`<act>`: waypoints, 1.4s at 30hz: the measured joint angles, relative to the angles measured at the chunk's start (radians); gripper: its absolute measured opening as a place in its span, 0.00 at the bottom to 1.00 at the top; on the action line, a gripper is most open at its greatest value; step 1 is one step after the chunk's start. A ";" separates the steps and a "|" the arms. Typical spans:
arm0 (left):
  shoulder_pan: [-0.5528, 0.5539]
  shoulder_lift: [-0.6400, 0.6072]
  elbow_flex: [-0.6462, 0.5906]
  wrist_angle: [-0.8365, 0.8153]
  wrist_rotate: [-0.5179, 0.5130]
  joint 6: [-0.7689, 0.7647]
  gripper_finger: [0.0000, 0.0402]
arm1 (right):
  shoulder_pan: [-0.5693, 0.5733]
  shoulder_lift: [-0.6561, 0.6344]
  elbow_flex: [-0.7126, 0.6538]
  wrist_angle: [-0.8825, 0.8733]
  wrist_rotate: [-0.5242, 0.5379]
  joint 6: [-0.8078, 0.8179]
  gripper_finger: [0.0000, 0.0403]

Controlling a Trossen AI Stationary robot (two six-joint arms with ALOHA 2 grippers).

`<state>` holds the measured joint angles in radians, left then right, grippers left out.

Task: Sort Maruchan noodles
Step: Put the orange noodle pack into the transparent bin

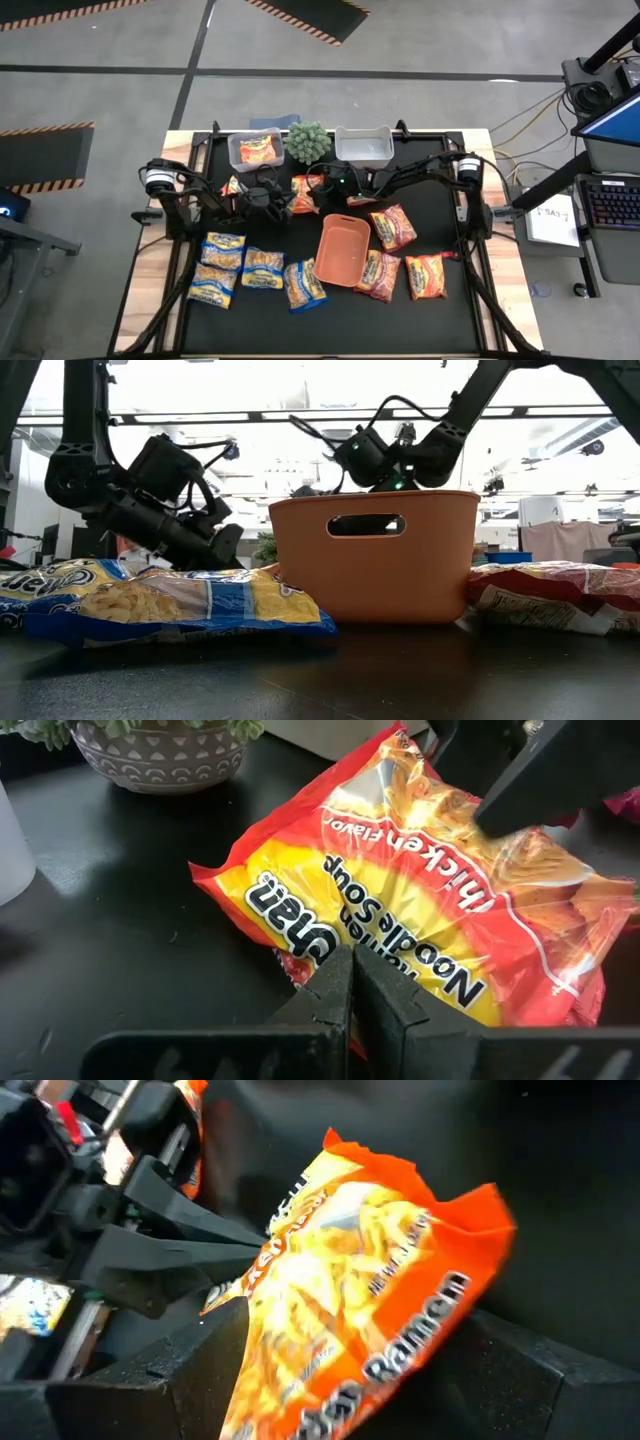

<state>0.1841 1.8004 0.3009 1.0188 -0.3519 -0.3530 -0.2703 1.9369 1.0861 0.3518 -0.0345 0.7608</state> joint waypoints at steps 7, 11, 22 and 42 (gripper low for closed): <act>0.000 0.000 0.005 -0.003 -0.005 0.004 0.00 | 0.006 0.073 0.086 0.002 -0.044 -0.021 0.74; 0.000 0.000 0.005 0.000 -0.005 0.004 0.00 | 0.006 0.075 0.094 -0.001 -0.053 -0.020 0.66; -0.002 -0.033 -0.005 0.005 0.044 0.004 0.00 | 0.006 0.048 0.091 -0.034 -0.081 -0.017 0.35; -0.003 -0.510 -0.161 0.014 0.222 0.109 0.00 | 0.033 -0.187 0.087 -0.167 -0.075 -0.230 0.31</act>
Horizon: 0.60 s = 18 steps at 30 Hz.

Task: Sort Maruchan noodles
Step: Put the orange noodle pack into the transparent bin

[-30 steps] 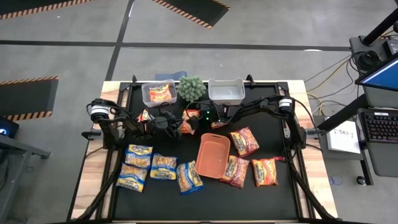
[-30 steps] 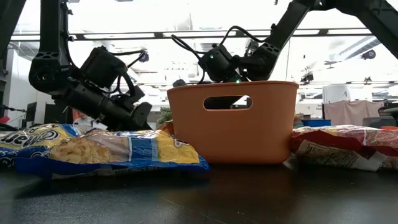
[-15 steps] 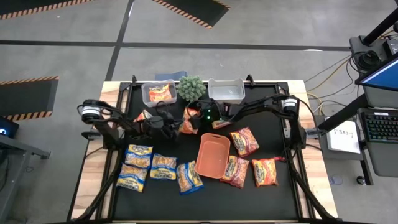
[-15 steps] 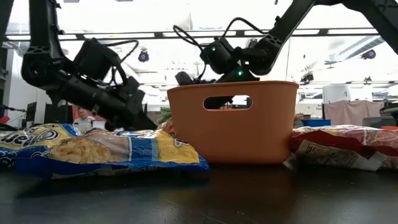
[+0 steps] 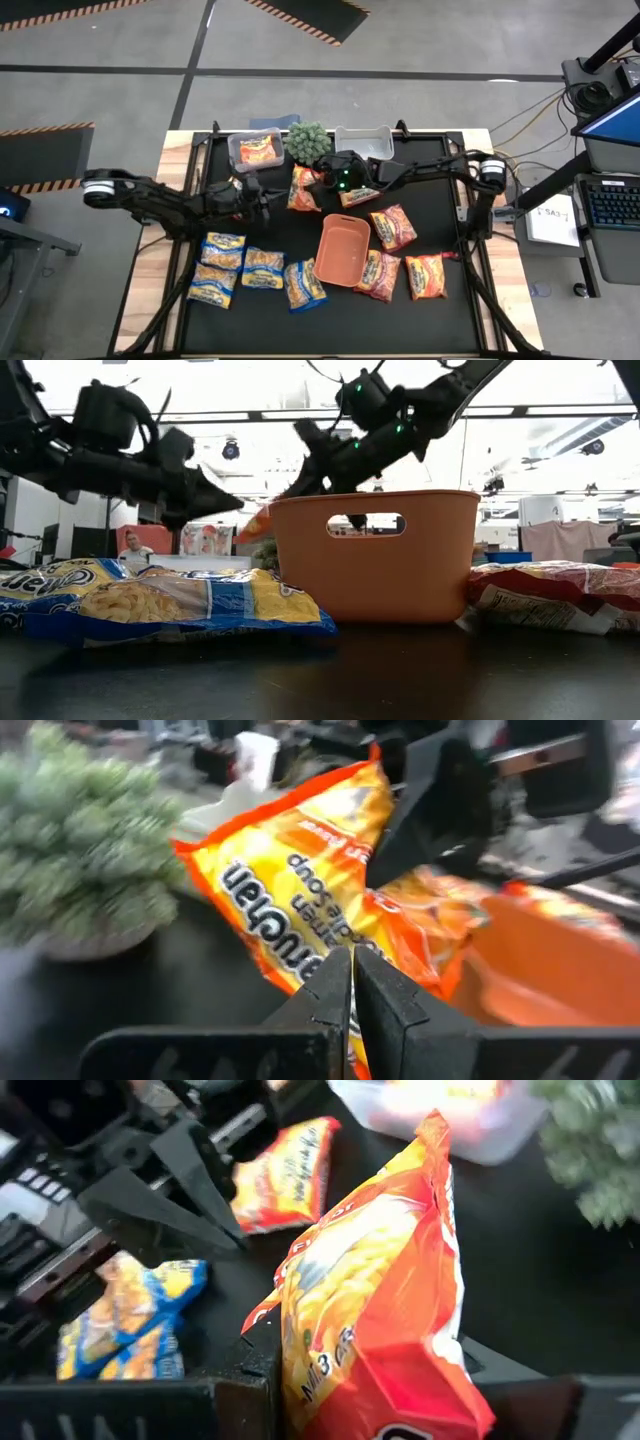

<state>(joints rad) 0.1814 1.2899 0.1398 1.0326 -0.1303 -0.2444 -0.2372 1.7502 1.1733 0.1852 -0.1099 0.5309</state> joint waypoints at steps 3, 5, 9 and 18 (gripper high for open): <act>-0.001 -0.052 -0.001 -0.003 0.050 0.001 0.00 | 0.011 -0.056 -0.005 -0.049 0.000 -0.060 0.31; -0.002 -0.077 0.000 0.004 0.070 0.001 0.00 | 0.014 -0.098 -0.016 -0.095 0.002 -0.088 0.31; -0.002 -0.113 0.001 0.000 0.074 0.001 0.00 | 0.021 -0.176 -0.049 -0.136 0.009 -0.134 0.31; -0.002 -0.170 0.005 -0.004 0.074 0.022 0.00 | 0.054 -0.328 -0.186 -0.125 0.142 -0.175 0.31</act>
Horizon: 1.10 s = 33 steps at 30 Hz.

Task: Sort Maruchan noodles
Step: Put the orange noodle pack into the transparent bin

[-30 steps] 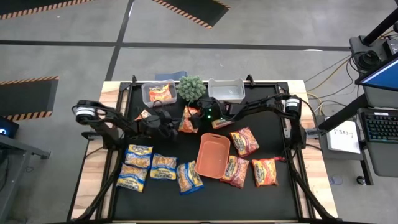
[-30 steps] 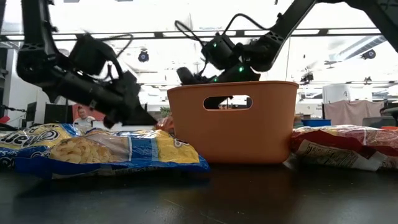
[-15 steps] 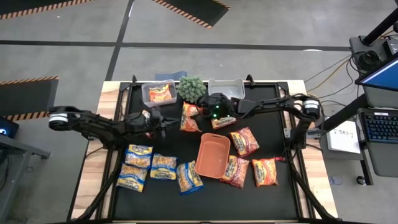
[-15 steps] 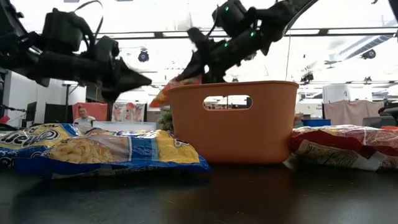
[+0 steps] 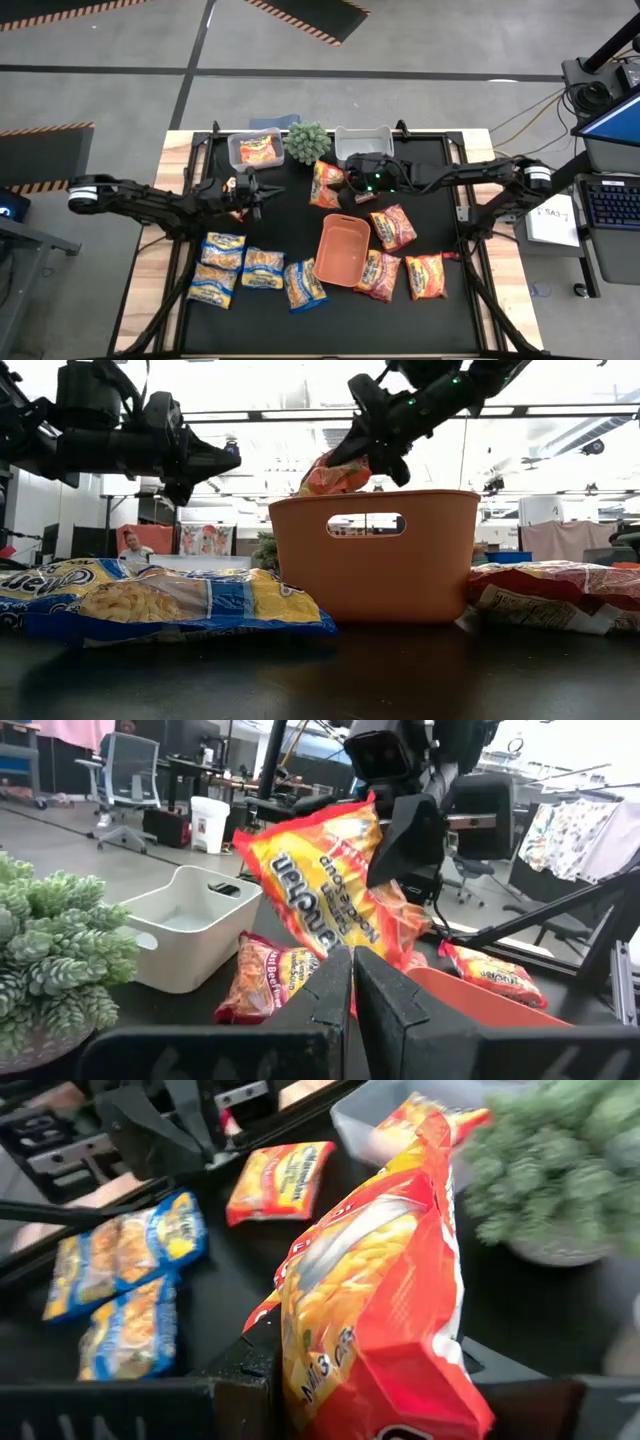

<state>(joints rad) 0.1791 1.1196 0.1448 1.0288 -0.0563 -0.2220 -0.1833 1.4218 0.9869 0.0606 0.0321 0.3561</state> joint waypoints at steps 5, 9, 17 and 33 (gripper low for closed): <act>0.000 -0.013 0.003 0.003 -0.002 0.006 0.00 | 0.018 -0.062 -0.072 0.025 0.117 -0.001 0.31; 0.000 -0.018 0.006 0.004 -0.003 0.023 0.00 | 0.031 -0.091 -0.098 0.038 0.166 -0.006 0.31; 0.001 -0.044 0.006 0.033 -0.005 0.028 0.00 | 0.057 -0.149 -0.109 0.051 0.254 -0.061 0.31; 0.001 -0.311 0.013 0.033 -0.010 0.163 0.00 | 0.095 -0.101 -0.109 0.321 0.257 -0.132 0.31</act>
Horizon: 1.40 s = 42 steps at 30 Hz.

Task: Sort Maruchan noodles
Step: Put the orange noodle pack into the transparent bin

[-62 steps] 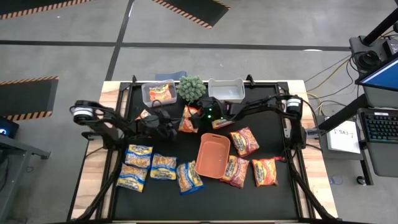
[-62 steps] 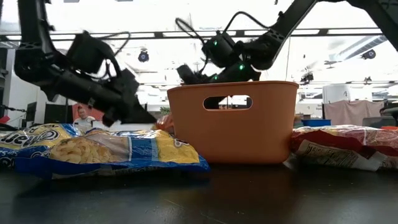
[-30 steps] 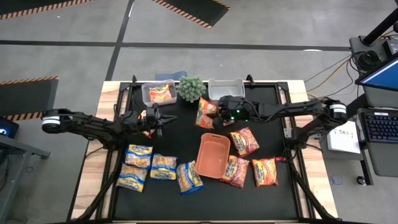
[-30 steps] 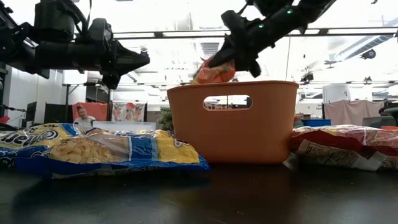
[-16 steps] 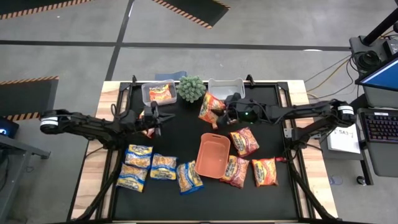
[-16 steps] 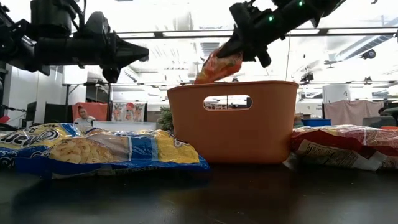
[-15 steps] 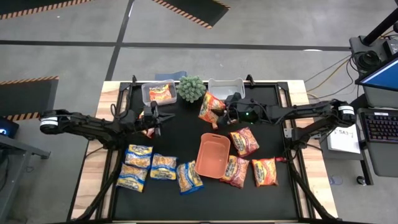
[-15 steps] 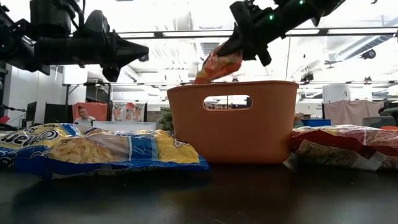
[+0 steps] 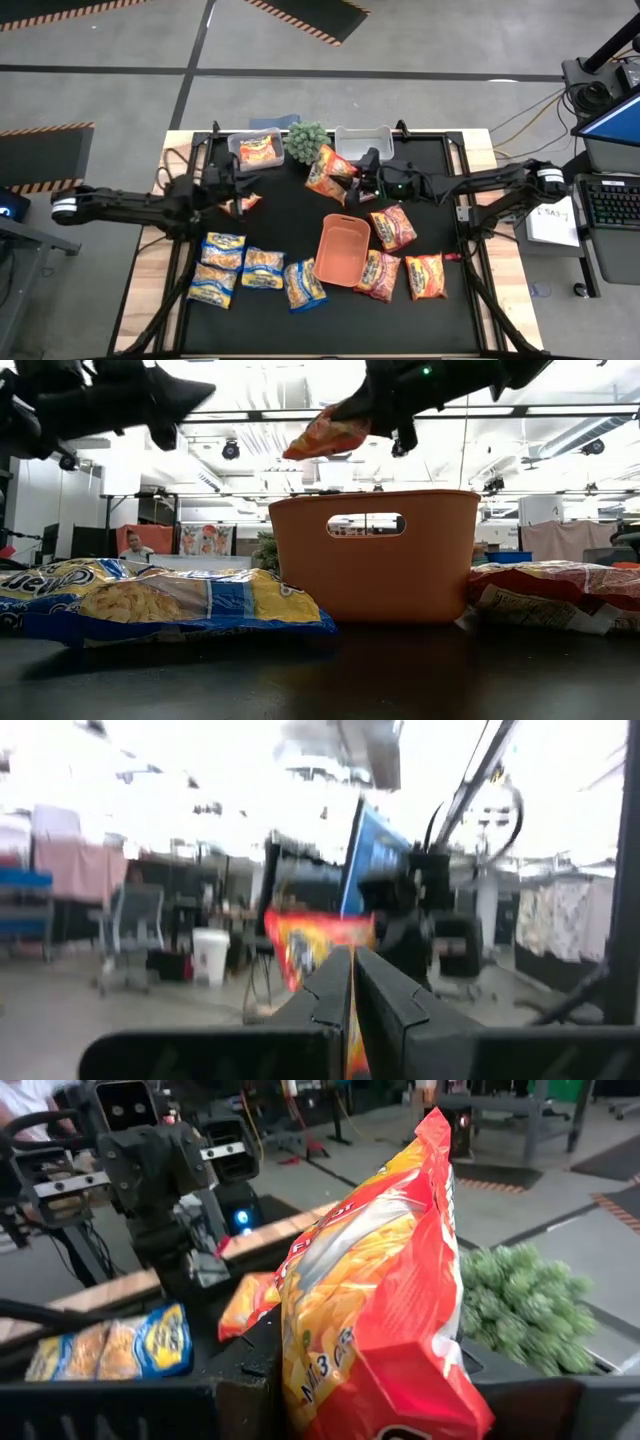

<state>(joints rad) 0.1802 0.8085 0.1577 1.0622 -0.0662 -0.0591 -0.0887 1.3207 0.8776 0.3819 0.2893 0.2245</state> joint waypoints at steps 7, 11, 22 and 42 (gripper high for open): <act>0.000 -0.175 0.000 -0.061 -0.003 0.065 0.00 | 0.000 0.078 0.044 0.063 0.000 -0.012 0.31; 0.000 -0.259 0.000 -0.179 -0.003 0.072 0.00 | -0.001 0.118 0.094 0.053 0.000 -0.033 0.31; 0.000 -0.447 -0.001 -0.435 -0.064 0.112 0.00 | -0.003 0.245 0.249 0.010 0.003 -0.095 0.31; 0.000 -0.585 0.012 -0.549 -0.223 0.110 0.00 | -0.083 0.619 0.676 -0.028 0.160 -0.263 0.31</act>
<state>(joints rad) 0.1802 0.2233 0.1699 0.5134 -0.2893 0.0513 -0.1720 1.9394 1.5536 0.3537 0.4492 -0.0383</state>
